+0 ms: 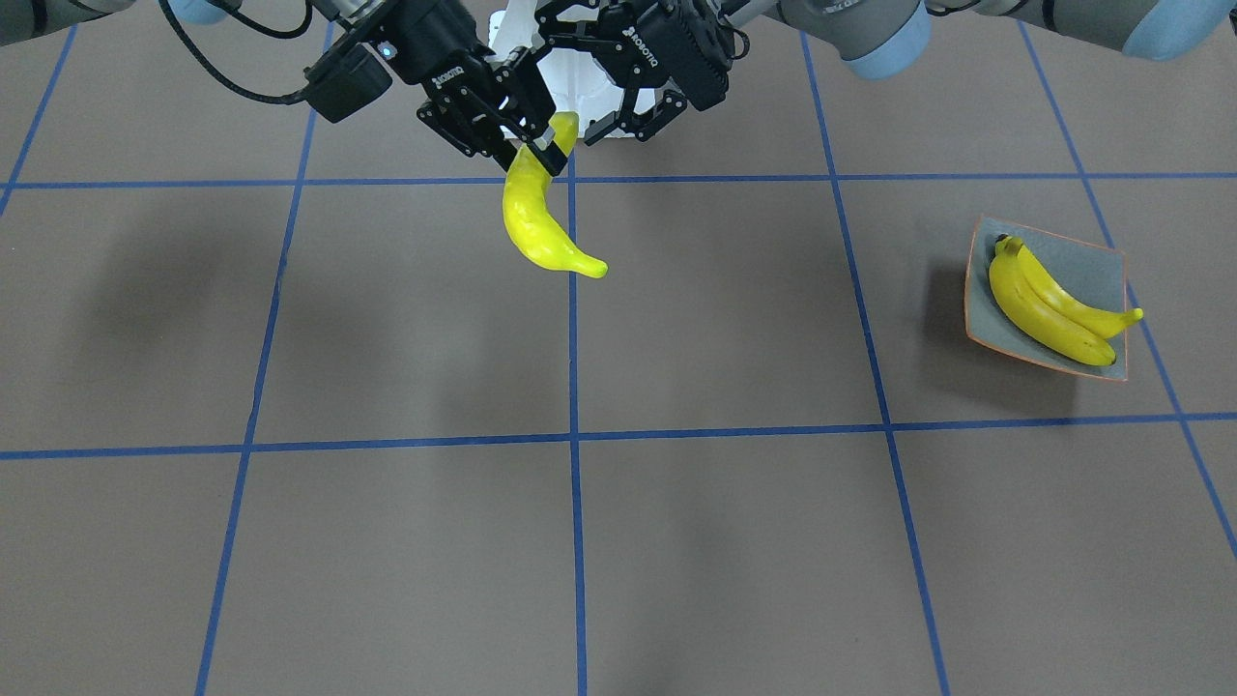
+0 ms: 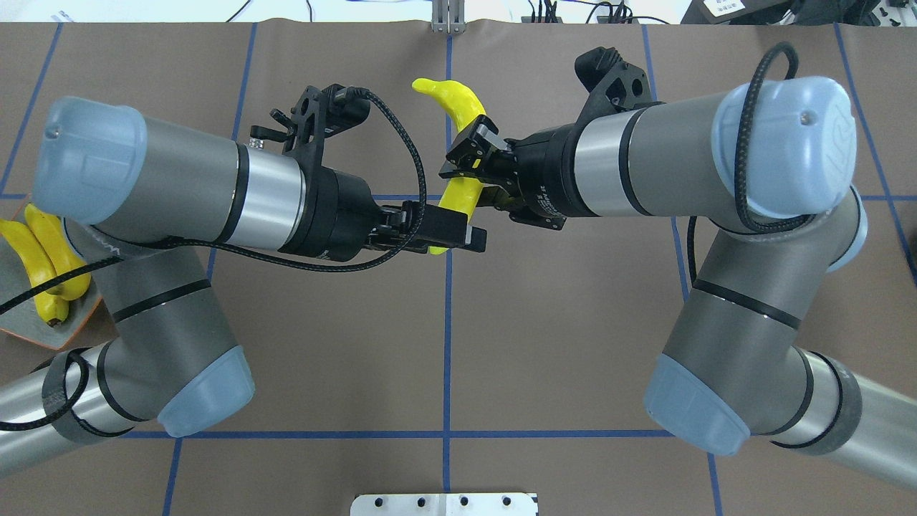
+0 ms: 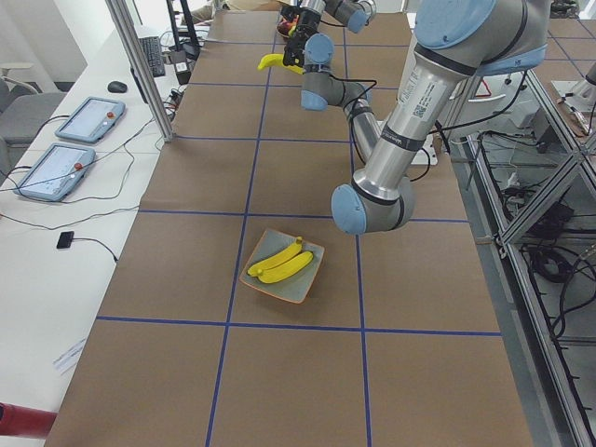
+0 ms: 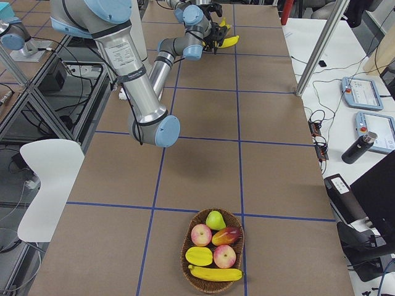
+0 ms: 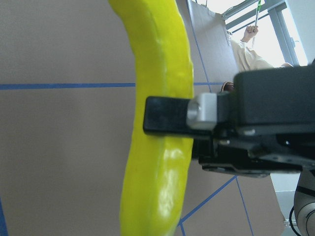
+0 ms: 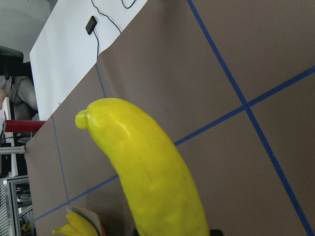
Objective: Transfer all bananas from basket to plate
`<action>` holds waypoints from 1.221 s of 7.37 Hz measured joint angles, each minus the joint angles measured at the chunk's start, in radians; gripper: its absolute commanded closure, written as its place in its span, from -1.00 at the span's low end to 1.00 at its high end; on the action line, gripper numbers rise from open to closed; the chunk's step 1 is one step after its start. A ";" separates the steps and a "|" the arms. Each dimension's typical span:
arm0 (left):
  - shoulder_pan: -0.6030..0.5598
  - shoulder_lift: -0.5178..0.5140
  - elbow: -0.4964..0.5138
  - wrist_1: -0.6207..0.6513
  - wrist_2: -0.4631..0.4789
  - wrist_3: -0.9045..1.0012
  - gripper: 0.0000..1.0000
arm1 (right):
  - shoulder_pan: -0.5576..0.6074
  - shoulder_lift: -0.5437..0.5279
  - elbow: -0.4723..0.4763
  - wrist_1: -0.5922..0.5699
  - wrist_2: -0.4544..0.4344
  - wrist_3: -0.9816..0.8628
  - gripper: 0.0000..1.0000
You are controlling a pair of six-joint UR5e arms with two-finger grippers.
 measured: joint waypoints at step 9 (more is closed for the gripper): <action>0.000 0.004 -0.001 -0.019 -0.001 0.009 1.00 | -0.013 -0.002 0.024 0.002 -0.012 -0.016 -1.00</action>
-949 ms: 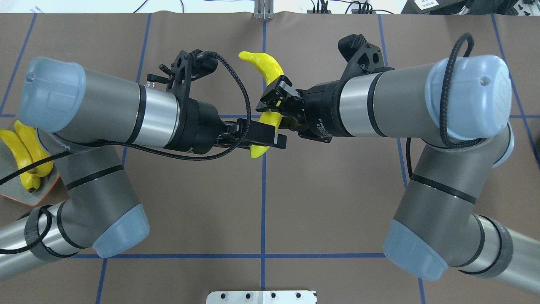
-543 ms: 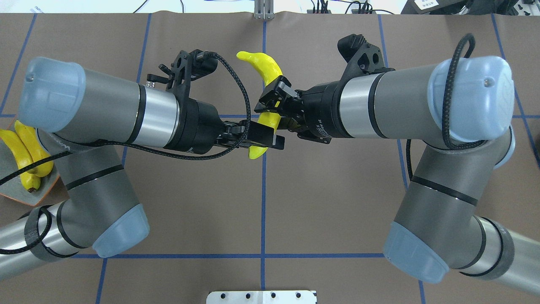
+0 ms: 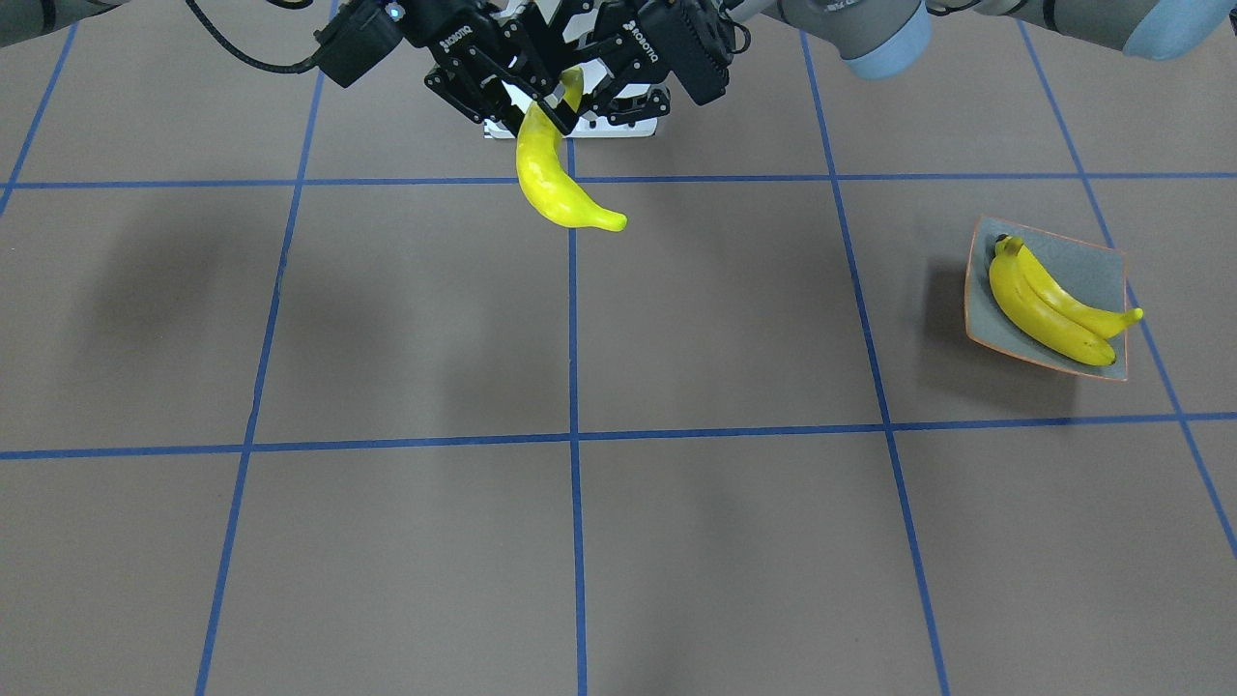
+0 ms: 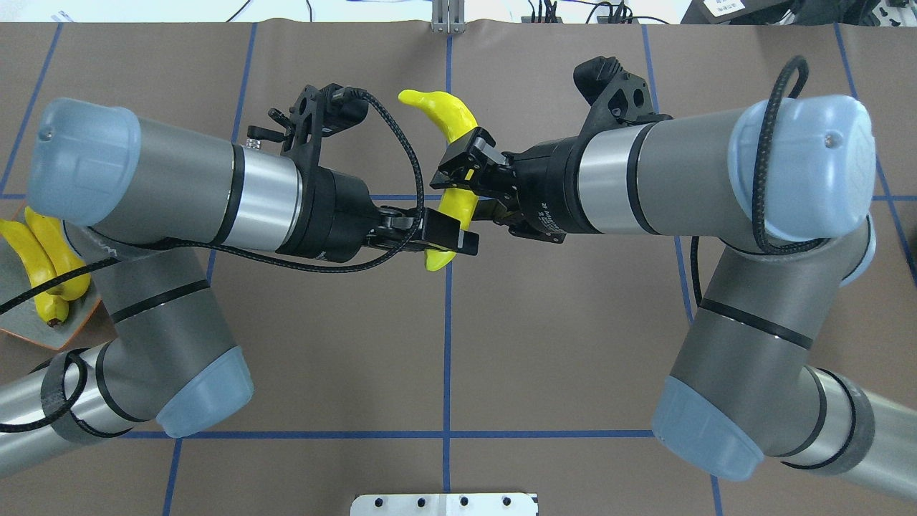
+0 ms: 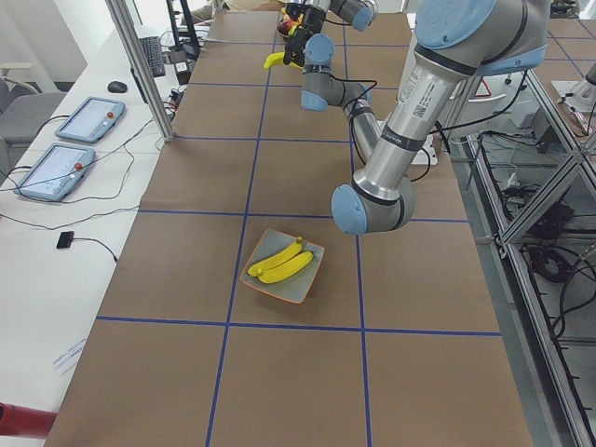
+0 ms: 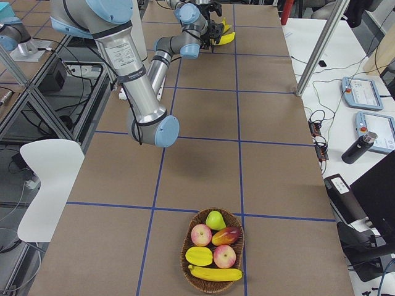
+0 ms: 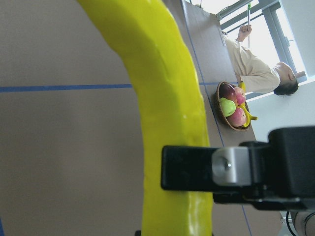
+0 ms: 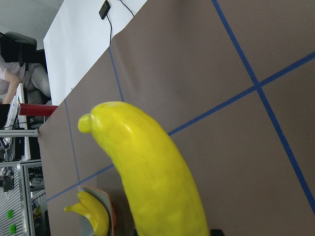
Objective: Transfer all bananas from basket to plate
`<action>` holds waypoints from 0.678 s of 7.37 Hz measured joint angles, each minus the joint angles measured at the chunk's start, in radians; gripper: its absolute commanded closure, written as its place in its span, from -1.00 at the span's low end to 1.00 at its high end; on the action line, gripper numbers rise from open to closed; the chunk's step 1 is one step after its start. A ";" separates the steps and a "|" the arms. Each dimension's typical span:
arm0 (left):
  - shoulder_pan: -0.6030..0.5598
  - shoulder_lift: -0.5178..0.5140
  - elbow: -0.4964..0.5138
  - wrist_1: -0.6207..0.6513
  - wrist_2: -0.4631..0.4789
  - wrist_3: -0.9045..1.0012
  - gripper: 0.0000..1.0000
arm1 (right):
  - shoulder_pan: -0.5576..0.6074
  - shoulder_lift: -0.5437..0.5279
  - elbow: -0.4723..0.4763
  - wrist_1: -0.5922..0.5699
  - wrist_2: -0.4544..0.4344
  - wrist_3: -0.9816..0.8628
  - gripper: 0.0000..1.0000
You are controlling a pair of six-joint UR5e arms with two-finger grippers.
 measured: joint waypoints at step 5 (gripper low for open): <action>-0.003 0.052 -0.012 0.003 -0.002 0.000 1.00 | 0.108 -0.024 0.046 -0.006 0.064 -0.038 -1.00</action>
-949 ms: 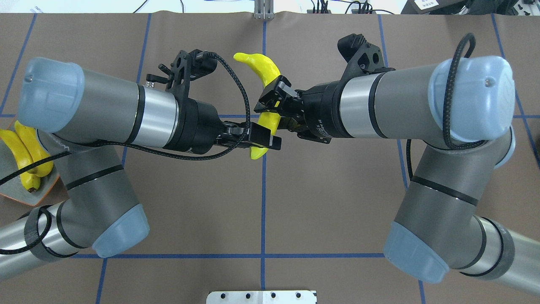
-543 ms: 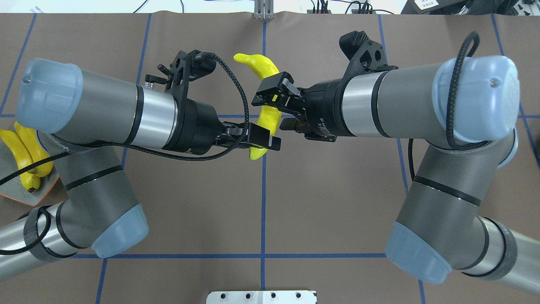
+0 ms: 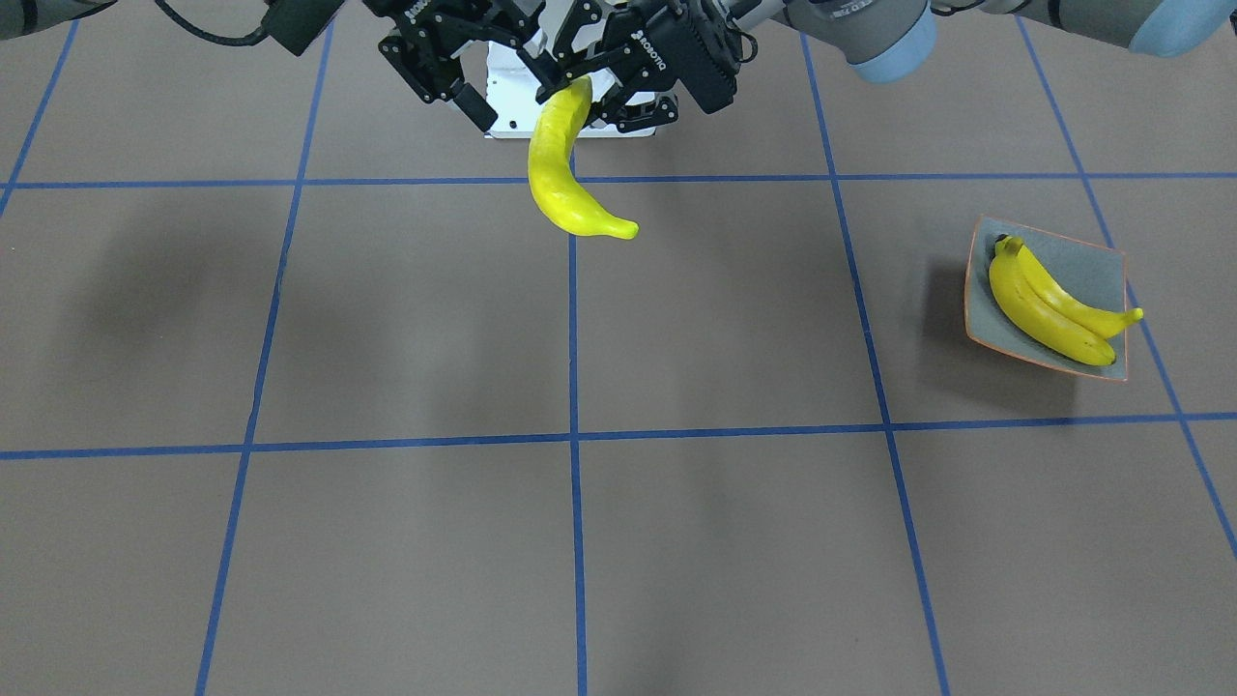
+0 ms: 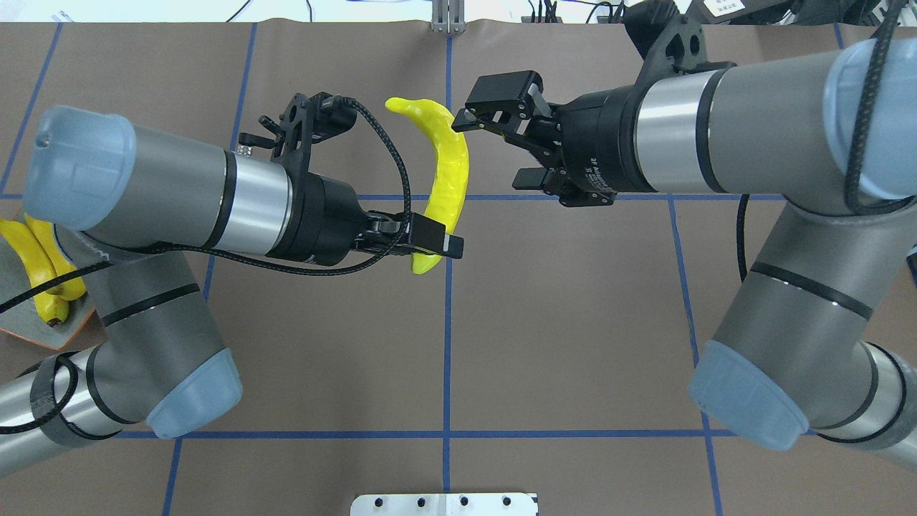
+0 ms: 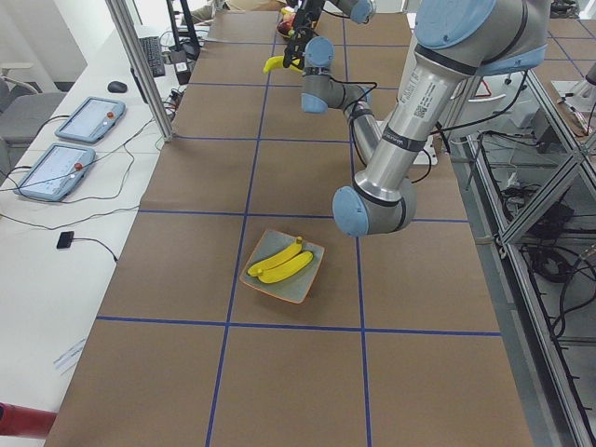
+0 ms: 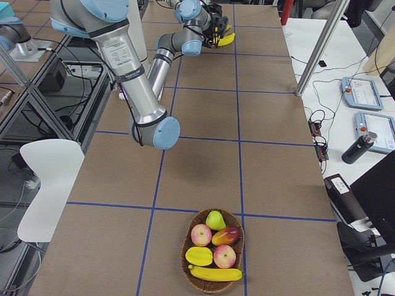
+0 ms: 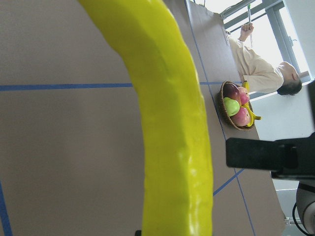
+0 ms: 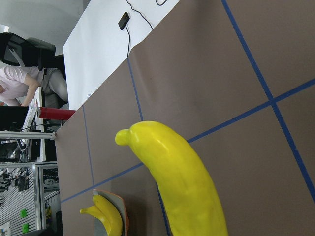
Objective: Transfer all bananas from basket to plate
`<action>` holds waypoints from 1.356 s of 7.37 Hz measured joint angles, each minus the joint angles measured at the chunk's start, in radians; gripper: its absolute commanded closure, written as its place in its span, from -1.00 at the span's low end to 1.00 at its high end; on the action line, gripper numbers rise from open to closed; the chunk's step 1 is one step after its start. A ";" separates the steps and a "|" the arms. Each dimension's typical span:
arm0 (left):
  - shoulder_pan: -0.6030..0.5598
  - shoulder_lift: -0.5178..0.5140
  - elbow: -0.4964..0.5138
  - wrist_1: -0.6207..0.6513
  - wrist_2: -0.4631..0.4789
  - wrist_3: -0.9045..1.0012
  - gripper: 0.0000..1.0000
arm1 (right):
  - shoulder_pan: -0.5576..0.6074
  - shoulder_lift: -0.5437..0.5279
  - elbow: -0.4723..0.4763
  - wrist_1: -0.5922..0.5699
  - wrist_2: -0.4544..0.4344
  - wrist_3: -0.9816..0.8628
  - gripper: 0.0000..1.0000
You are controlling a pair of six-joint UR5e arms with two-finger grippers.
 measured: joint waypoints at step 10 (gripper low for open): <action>-0.156 0.709 -0.096 0.038 0.042 0.004 1.00 | 0.539 -0.385 -0.255 0.000 0.389 -0.818 -1.00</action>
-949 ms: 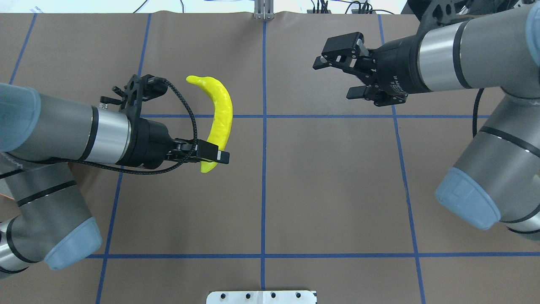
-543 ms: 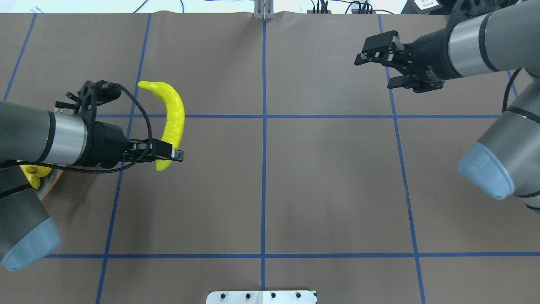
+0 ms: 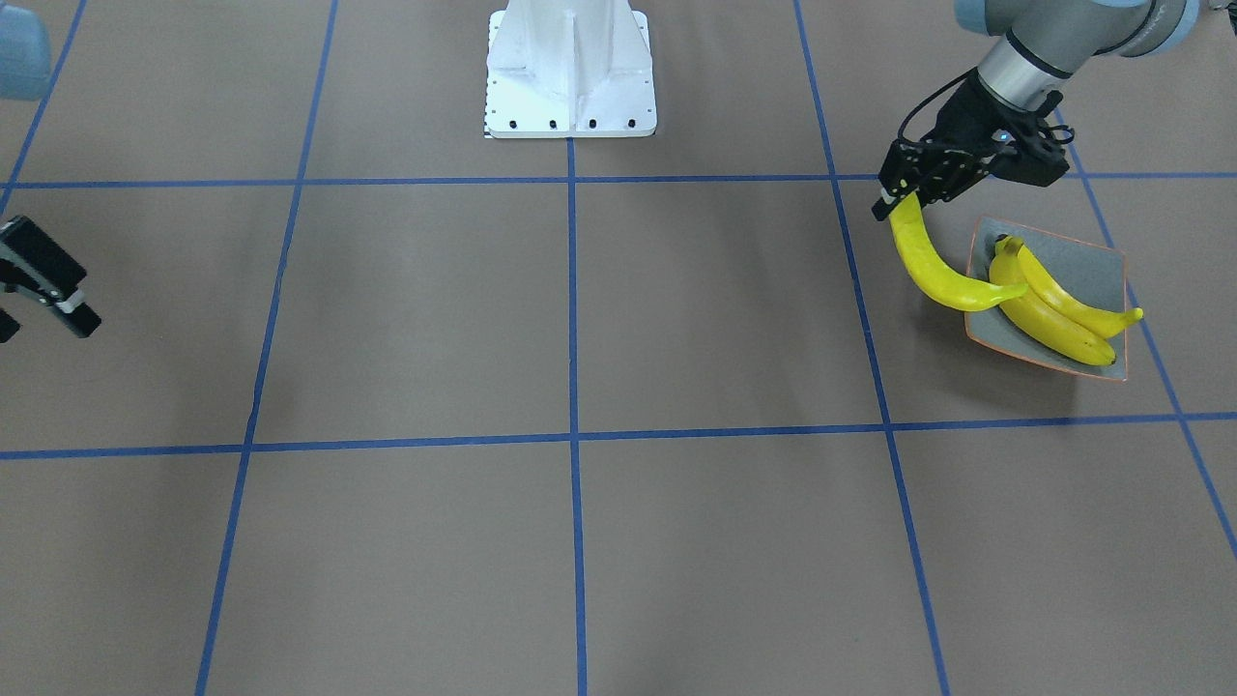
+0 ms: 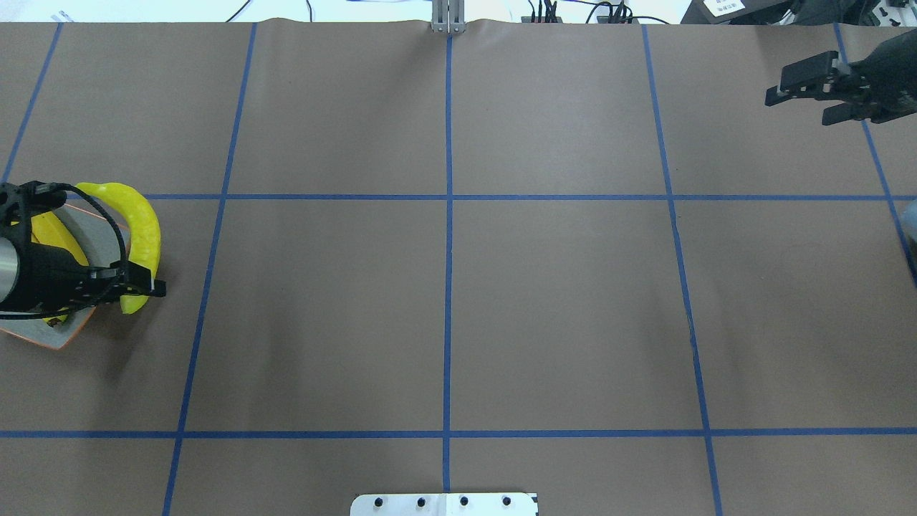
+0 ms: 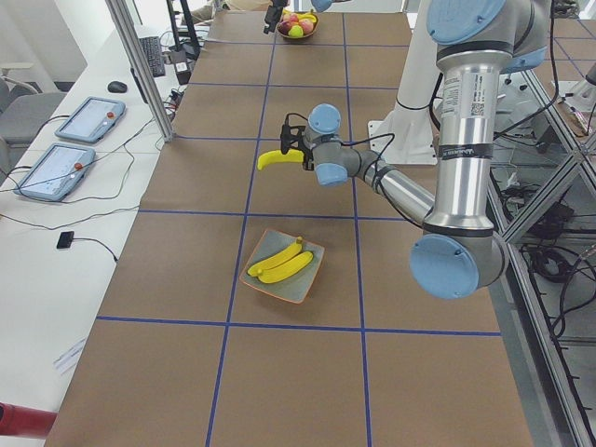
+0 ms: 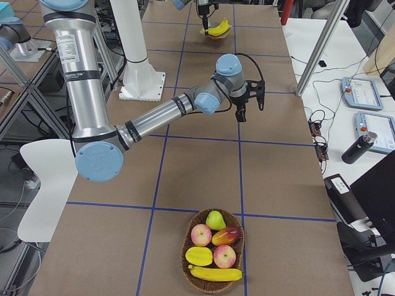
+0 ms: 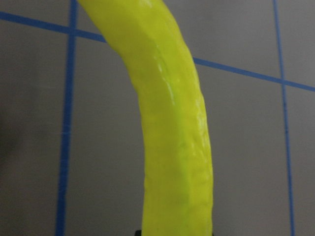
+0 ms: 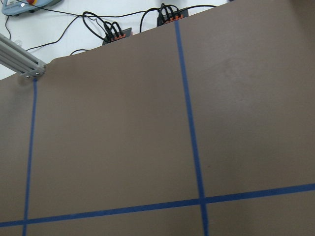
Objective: Transfer all bananas from basket to plate
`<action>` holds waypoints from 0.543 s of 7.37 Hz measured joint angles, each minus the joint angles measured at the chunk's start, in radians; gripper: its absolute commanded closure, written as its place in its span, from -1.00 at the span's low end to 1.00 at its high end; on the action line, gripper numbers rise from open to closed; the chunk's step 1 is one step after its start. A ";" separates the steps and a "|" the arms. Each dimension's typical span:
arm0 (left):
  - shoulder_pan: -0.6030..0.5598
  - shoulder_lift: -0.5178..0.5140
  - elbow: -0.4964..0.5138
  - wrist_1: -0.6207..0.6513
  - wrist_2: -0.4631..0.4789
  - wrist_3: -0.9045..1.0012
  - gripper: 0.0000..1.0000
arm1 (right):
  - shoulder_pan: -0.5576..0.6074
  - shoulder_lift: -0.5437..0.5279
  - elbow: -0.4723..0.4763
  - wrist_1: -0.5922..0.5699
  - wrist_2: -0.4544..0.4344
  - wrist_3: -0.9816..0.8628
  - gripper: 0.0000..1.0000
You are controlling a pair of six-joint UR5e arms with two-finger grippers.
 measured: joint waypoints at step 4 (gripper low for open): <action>-0.005 0.020 0.072 0.169 0.136 0.010 0.29 | 0.207 -0.056 -0.152 0.001 0.138 -0.396 -1.00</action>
